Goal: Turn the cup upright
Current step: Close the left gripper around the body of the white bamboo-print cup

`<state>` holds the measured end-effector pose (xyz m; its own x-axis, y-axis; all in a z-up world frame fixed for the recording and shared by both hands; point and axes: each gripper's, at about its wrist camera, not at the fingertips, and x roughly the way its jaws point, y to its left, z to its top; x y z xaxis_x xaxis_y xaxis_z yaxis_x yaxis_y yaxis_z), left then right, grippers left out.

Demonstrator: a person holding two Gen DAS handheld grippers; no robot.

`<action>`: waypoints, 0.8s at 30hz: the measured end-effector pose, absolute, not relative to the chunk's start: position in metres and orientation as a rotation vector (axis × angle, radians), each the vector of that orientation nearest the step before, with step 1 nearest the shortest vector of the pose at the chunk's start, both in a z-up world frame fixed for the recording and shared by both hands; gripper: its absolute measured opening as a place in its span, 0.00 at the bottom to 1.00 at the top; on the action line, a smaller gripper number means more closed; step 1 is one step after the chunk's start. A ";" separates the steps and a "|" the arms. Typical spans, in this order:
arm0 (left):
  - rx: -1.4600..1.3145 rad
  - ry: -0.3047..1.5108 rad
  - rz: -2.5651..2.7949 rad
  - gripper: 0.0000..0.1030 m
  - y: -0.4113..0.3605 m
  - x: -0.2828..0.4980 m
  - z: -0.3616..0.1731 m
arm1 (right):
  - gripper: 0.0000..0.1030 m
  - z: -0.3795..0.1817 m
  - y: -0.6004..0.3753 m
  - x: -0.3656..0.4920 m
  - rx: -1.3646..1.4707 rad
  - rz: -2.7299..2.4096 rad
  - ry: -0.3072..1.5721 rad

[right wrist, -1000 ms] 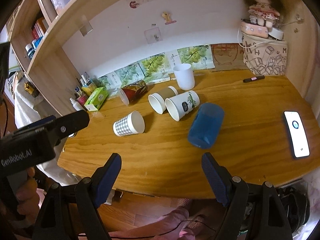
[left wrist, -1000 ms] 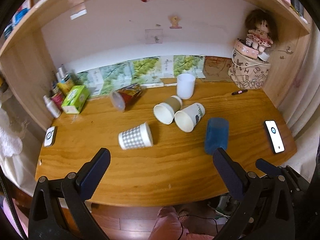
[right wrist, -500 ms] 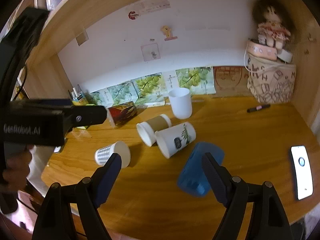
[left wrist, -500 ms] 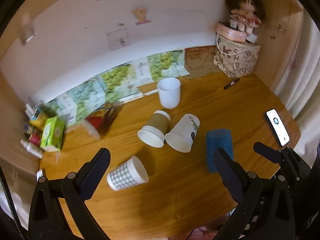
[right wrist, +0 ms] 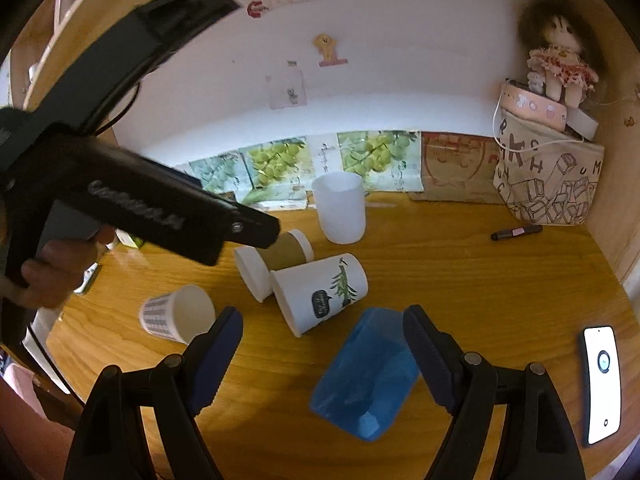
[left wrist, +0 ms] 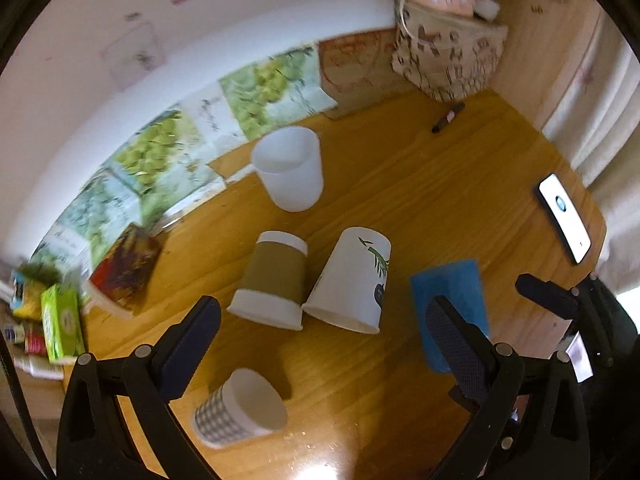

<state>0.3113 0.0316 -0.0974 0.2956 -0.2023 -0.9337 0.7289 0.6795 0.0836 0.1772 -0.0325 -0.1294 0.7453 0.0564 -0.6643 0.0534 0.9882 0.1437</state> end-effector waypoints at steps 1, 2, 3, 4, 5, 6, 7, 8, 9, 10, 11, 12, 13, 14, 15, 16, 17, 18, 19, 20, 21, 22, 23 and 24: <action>0.579 1.118 -0.674 0.99 0.027 0.314 -0.103 | 0.80 -0.132 -0.033 0.179 0.152 0.000 0.738; 0.594 1.132 -0.680 0.99 0.023 0.316 -0.109 | 0.80 -0.134 -0.033 0.181 0.147 -0.001 0.746; 0.610 1.143 -0.684 0.99 0.020 0.319 -0.115 | 0.80 -0.137 -0.033 0.183 0.137 -0.004 0.756; 0.630 1.154 -0.695 0.99 0.015 0.321 -0.121 | 0.80 -0.140 -0.033 0.185 0.129 -0.005 0.763; 0.648 1.160 -0.699 0.99 0.012 0.323 -0.126 | 0.80 -0.141 -0.033 0.186 0.124 -0.006 0.768; 0.669 1.166 -0.699 0.99 0.009 0.325 -0.132 | 0.80 -0.144 -0.033 0.188 0.115 -0.008 0.776; 0.685 1.173 -0.696 0.99 0.007 0.327 -0.137 | 0.80 -0.145 -0.033 0.190 0.111 -0.010 0.781; 0.697 1.183 -0.693 0.99 0.004 0.328 -0.142 | 0.80 -0.148 -0.034 0.192 0.110 -0.012 0.789; 0.709 1.199 -0.693 0.99 0.002 0.330 -0.147 | 0.80 -0.149 -0.034 0.193 0.111 -0.013 0.794; 0.722 1.213 -0.693 0.99 0.000 0.332 -0.152 | 0.80 -0.150 -0.035 0.195 0.112 -0.015 0.799; 0.735 1.223 -0.691 0.99 -0.002 0.334 -0.157 | 0.80 -0.152 -0.035 0.195 0.111 -0.020 0.804; 0.748 1.232 -0.693 0.99 -0.004 0.336 -0.161 | 0.80 -0.153 -0.035 0.196 0.108 -0.026 0.807; 0.757 1.239 -0.695 0.99 -0.005 0.336 -0.165 | 0.80 -0.154 -0.035 0.197 0.107 -0.031 0.811; 0.773 1.251 -0.697 0.99 -0.007 0.337 -0.170 | 0.80 -0.155 -0.036 0.197 0.107 -0.033 0.814; 0.782 1.262 -0.699 0.99 -0.009 0.338 -0.174 | 0.80 -0.156 -0.036 0.197 0.106 -0.036 0.821; 0.790 1.274 -0.701 0.99 -0.010 0.339 -0.178 | 0.80 -0.157 -0.036 0.197 0.105 -0.039 0.825; 0.790 1.267 -0.714 0.99 -0.011 0.340 -0.181 | 0.80 -0.157 -0.035 0.197 0.105 -0.040 0.826; 0.804 1.252 -0.709 0.99 -0.012 0.339 -0.182 | 0.80 -0.157 -0.034 0.197 0.104 -0.043 0.828; 0.822 1.228 -0.706 0.99 -0.014 0.338 -0.182 | 0.80 -0.156 -0.033 0.196 0.102 -0.046 0.829; 0.833 1.220 -0.714 0.99 -0.016 0.338 -0.183 | 0.80 -0.156 -0.033 0.196 0.101 -0.049 0.832; 0.837 1.229 -0.727 0.99 -0.018 0.338 -0.185 | 0.80 -0.156 -0.032 0.196 0.102 -0.052 0.835; 0.837 1.245 -0.728 0.99 -0.020 0.338 -0.188 | 0.80 -0.156 -0.032 0.196 0.104 -0.055 0.838; 0.843 1.250 -0.721 0.99 -0.021 0.338 -0.189 | 0.80 -0.156 -0.031 0.196 0.105 -0.058 0.840; 0.848 1.238 -0.726 0.98 -0.023 0.338 -0.189 | 0.80 -0.157 -0.030 0.196 0.104 -0.061 0.844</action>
<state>0.3376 -0.0233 -0.1892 0.1880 -0.0198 -0.9820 0.8473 0.5088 0.1520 0.1955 -0.0300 -0.1567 0.6628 -0.0129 -0.7487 0.0956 0.9931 0.0675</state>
